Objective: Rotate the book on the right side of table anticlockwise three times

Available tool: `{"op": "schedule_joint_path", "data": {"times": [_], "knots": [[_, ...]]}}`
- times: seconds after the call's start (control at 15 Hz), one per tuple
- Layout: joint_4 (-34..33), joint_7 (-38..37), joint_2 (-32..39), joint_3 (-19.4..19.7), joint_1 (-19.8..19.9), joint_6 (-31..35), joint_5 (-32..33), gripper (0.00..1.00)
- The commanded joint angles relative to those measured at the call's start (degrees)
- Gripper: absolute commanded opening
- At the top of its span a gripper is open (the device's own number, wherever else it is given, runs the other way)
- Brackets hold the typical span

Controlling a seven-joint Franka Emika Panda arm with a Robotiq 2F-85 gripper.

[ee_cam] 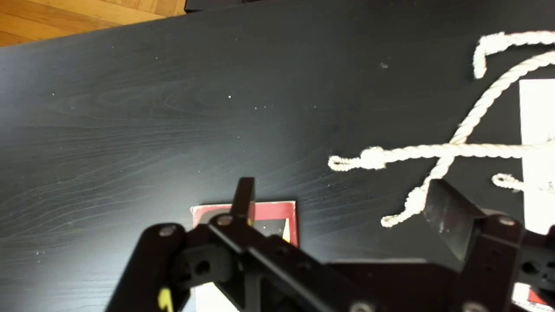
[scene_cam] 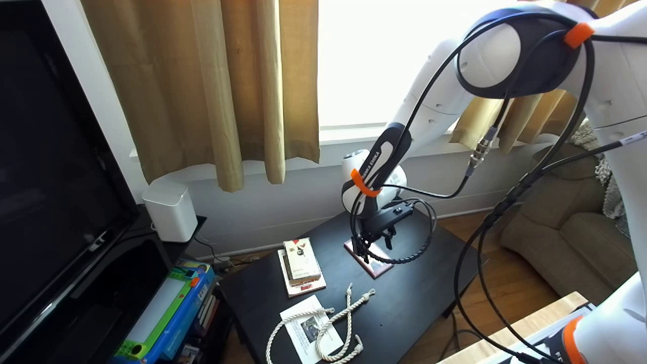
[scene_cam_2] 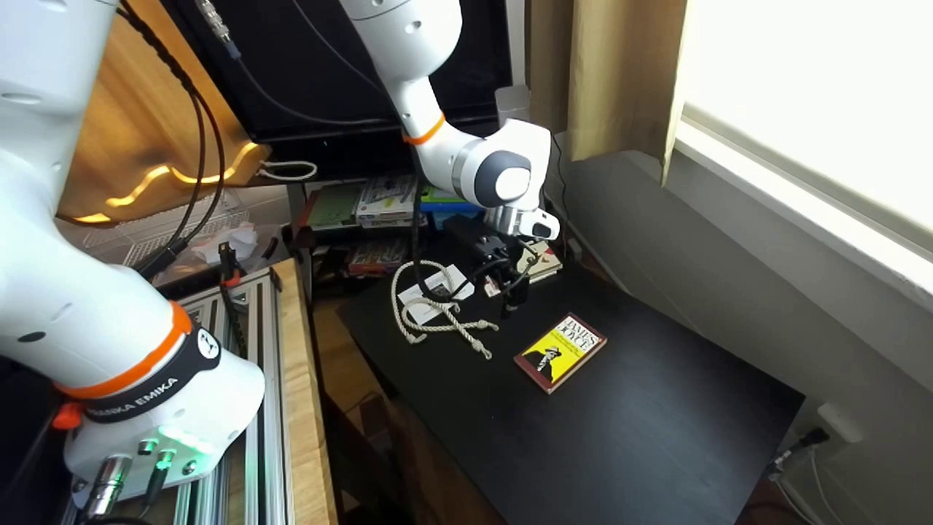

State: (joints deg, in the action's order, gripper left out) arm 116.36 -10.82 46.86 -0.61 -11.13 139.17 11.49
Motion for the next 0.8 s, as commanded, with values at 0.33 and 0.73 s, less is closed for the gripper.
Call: {"op": "schedule_joint_path", "data": {"times": [0.33,0.73], "knots": [[-8.19,-1.65,12.08,5.53,-5.26,6.7,3.36,1.0],[-8.1,0.06,11.95,5.11,-4.57,7.6,2.05,1.0]]}}
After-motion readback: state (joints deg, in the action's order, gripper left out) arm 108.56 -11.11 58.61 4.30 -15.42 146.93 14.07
